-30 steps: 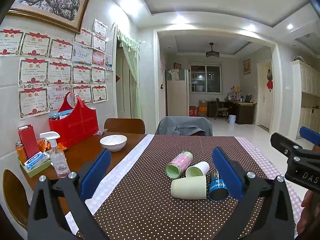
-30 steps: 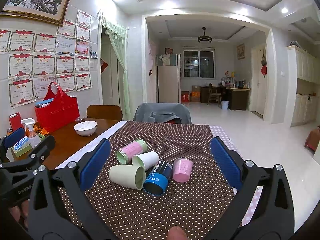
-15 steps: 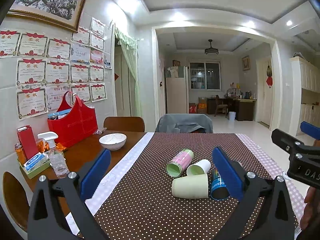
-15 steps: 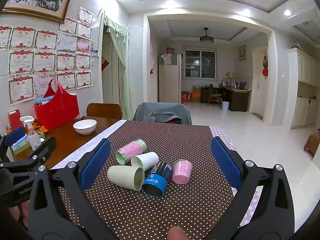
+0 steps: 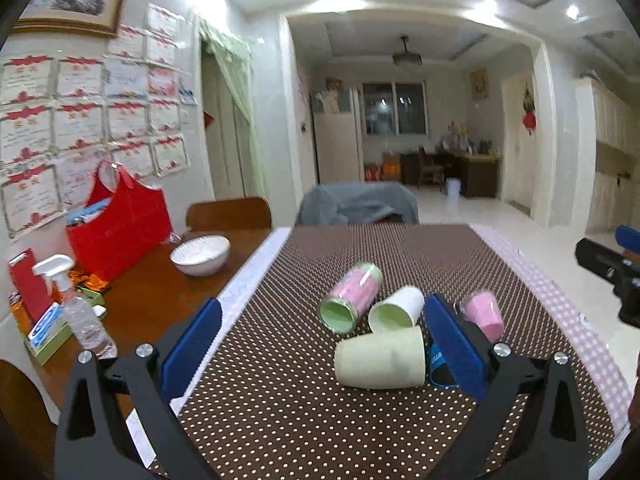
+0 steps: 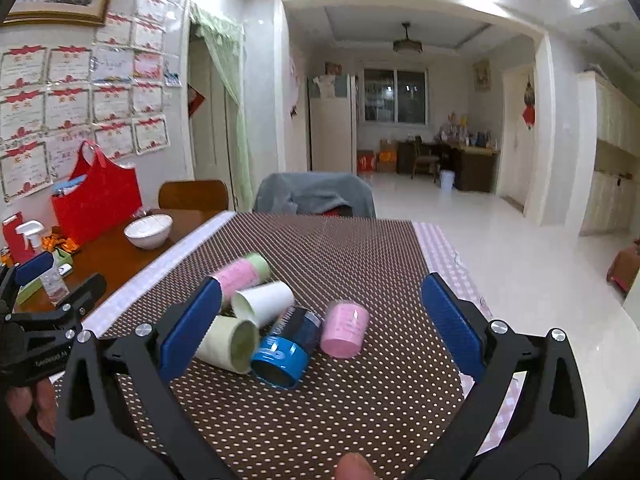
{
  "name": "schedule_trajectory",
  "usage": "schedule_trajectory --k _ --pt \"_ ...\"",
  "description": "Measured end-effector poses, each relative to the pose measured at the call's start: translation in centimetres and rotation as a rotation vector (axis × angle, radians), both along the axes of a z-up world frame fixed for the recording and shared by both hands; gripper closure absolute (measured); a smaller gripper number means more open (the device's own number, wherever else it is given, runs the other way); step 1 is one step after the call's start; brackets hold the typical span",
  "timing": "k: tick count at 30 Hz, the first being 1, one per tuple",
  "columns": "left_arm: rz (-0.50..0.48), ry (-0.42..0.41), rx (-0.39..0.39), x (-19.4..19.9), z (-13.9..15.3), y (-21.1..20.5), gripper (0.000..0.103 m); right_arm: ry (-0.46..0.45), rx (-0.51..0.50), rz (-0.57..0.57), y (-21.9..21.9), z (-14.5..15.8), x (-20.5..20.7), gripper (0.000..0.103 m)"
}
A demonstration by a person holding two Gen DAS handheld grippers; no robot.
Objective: Flip cup upside down
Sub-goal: 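Move the left gripper down to the white paper cup and close on it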
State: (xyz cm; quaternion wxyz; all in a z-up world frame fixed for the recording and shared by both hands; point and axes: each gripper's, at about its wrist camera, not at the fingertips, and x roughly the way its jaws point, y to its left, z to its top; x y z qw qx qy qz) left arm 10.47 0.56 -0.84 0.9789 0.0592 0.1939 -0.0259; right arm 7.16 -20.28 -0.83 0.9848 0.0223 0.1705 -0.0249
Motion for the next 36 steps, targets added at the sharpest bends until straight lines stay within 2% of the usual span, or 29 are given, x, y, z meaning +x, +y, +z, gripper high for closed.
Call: schedule_trajectory --k 3,9,12,19,26,33,36 --pt "-0.026 0.063 0.027 3.0 -1.3 -0.9 0.004 0.09 0.028 0.001 -1.3 -1.5 2.1 0.005" --pt "-0.118 0.191 0.093 8.4 -3.9 -3.3 0.004 0.211 0.049 -0.008 -3.1 -3.9 5.5 0.005" --pt "-0.143 0.235 0.131 10.7 -4.9 -4.3 0.004 0.232 0.049 -0.015 -4.1 -5.0 7.0 0.005" --pt "-0.249 0.351 0.153 15.7 -6.9 -7.2 0.004 0.282 0.116 -0.026 -5.8 -7.0 9.9 0.005" --pt "-0.338 0.526 0.189 21.7 -9.9 -9.5 0.004 0.322 0.158 -0.029 -7.2 -8.4 13.1 0.005" --pt "-0.405 0.648 0.208 24.4 -12.1 -10.7 0.004 0.353 0.167 -0.038 -8.1 -9.1 15.0 0.005" --pt "-0.426 0.71 0.207 25.5 -13.1 -11.0 0.016 0.362 0.179 -0.04 -8.3 -9.4 15.7 0.005"
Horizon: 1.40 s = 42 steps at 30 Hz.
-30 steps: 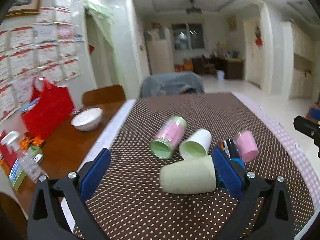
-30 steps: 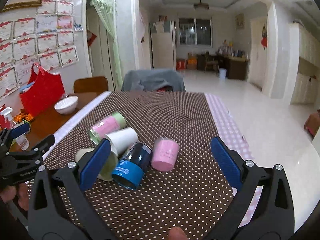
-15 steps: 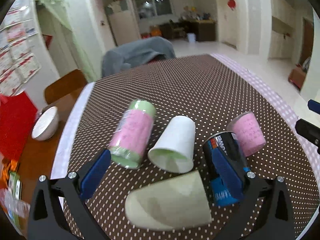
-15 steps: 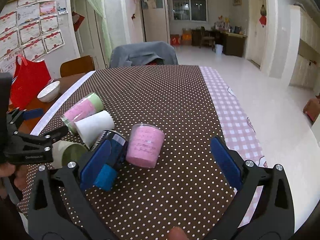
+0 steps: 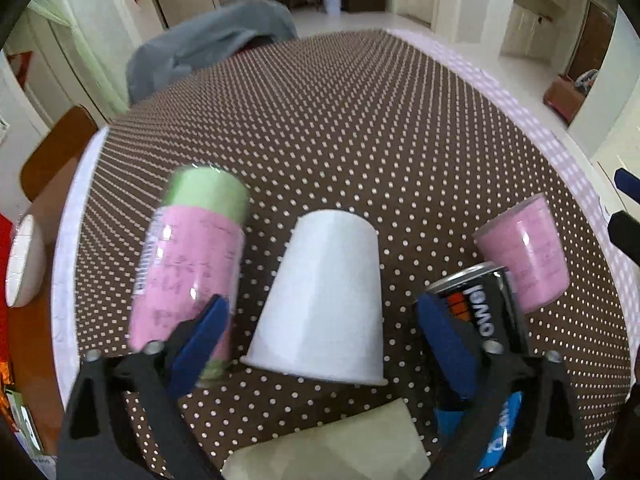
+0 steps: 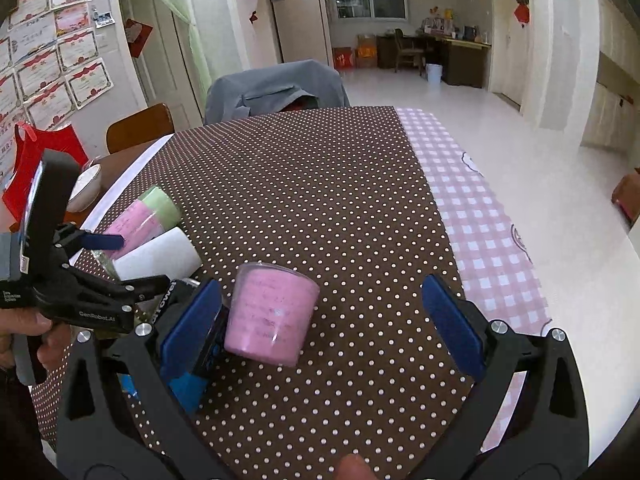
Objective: Flip cup upside down
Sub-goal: 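Move the left gripper down to the white paper cup and close on it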
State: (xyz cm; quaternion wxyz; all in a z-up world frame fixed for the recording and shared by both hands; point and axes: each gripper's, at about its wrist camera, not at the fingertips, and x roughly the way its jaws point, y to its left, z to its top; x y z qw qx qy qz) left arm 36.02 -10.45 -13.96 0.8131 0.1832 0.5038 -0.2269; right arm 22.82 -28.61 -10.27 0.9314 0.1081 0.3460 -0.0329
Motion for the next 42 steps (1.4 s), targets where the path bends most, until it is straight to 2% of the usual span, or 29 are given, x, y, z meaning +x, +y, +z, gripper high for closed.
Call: schedule_trajectory --k 4,6,9,13,20,28,42 --pt "-0.014 0.067 0.01 1.4 -1.2 -0.6 0.034 0.016 0.003 0.0 -0.2 -0.6 0.6 0.005" --pt "-0.024 0.11 0.008 1.8 -1.7 -0.6 0.038 0.022 0.0 0.0 -0.2 -0.8 0.8 0.005" --pt "-0.043 0.125 -0.005 2.4 -1.8 -0.4 0.039 0.027 0.0 -0.001 -0.2 -0.9 0.9 0.005" --pt "-0.04 0.097 -0.03 2.5 -1.3 0.1 0.039 0.025 -0.001 -0.002 -0.1 -0.8 0.8 0.005" --pt "0.022 -0.018 -0.163 1.4 2.3 2.0 0.039 -0.005 -0.018 -0.01 0.1 0.0 -0.9 0.005" --pt "0.028 -0.121 -0.222 -3.8 6.9 3.0 0.039 -0.063 -0.029 0.001 1.0 1.5 -4.2 0.005" --pt "-0.049 -0.189 -0.241 -17.3 8.2 3.7 0.039 -0.161 -0.024 0.014 2.0 3.4 -12.8 0.005"
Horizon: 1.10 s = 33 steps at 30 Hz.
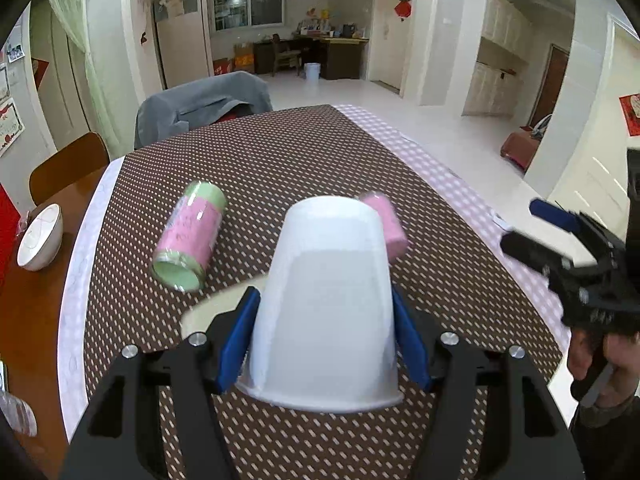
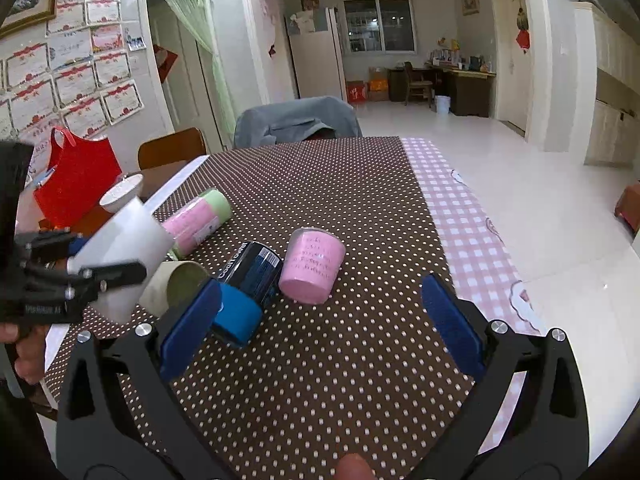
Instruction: Flip cup upside down
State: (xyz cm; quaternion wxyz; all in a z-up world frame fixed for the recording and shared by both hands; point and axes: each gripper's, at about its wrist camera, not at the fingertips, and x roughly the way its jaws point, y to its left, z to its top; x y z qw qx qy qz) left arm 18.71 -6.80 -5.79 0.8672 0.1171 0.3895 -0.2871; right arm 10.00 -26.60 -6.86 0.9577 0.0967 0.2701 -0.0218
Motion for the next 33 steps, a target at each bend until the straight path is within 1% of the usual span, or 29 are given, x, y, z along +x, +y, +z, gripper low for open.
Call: schedule_trajectory --k 4,10,16,21,24,26,28,29,33 --pt "-0.011 0.011 -0.012 -2.7 -0.8 0.1 0.039 -0.016 0.019 -0.009 -0.4 0.0 -1.9 0.005" --pt "-0.03 0.073 -0.015 -6.0 -3.9 -0.4 0.039 0.006 0.054 -0.013 -0.5 -1.4 -3.4 0.005" --pt "-0.017 0.116 -0.015 -7.0 -6.2 -0.8 0.039 0.029 0.079 -0.008 -0.6 -2.3 -3.8 0.005" --pt "-0.014 0.141 0.009 -6.9 -7.9 -1.8 0.039 0.038 0.08 0.003 -0.3 -2.6 -4.0 0.005" --pt "0.002 0.149 0.037 -6.7 -9.1 -2.3 0.038 0.045 0.083 0.01 -0.1 -2.8 -4.0 0.005" --pt "0.017 0.141 0.063 -6.6 -9.6 -2.5 0.038 0.048 0.091 0.017 0.0 -2.9 -4.1 0.005" --pt "0.039 0.13 0.101 -6.6 -9.9 -2.6 0.032 0.055 0.104 0.027 0.1 -3.0 -4.1 0.005" --pt "0.051 0.118 0.114 -6.8 -9.9 -2.6 0.031 0.058 0.112 0.031 0.2 -3.0 -4.0 0.005" --pt "0.105 0.056 0.087 -7.5 -8.6 -1.2 0.029 0.075 0.159 0.052 0.4 -3.3 -3.8 0.005"
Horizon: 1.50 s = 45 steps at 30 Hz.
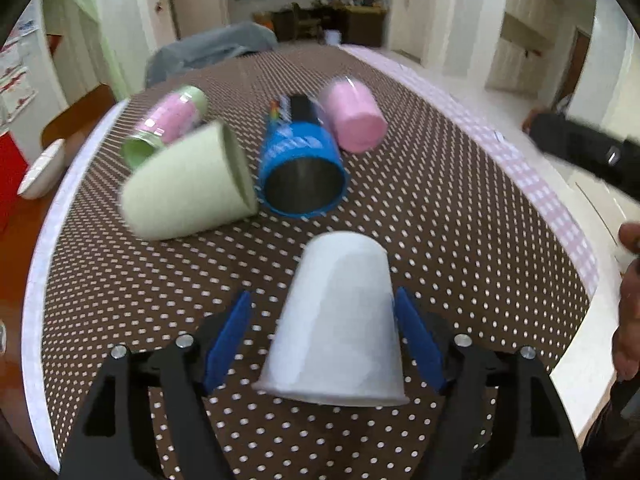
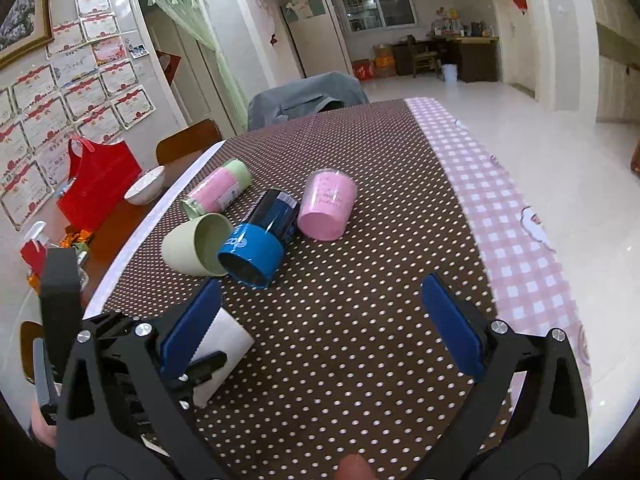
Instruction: Flip cup upside down
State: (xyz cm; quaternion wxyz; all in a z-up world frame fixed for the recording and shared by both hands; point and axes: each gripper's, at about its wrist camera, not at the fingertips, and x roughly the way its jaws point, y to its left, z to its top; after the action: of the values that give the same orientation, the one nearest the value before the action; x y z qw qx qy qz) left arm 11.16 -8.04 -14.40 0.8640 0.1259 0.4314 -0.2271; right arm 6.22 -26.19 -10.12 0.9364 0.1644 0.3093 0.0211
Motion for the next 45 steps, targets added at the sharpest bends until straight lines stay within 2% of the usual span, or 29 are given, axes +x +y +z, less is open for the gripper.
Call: schedule_trajectory --k 8,25,37,45 --pt "0.094 -0.117 -0.046 -2.3 3.1 3.4 0.028 0.04 0.067 0.013 0.9 -0.2 0.6 0.005" --pt "0.299 -0.293 -0.138 -4.7 7.8 8.7 0.027 0.043 0.023 0.068 4.2 1.7 0.4 0.005" --pt "0.399 -0.398 -0.178 -7.4 9.4 12.4 0.027 0.143 0.024 0.135 7.1 1.3 0.9 0.005" --pt "0.447 -0.405 -0.185 -8.4 8.4 14.5 0.027 0.272 0.099 0.167 8.4 -0.4 2.2 0.005"
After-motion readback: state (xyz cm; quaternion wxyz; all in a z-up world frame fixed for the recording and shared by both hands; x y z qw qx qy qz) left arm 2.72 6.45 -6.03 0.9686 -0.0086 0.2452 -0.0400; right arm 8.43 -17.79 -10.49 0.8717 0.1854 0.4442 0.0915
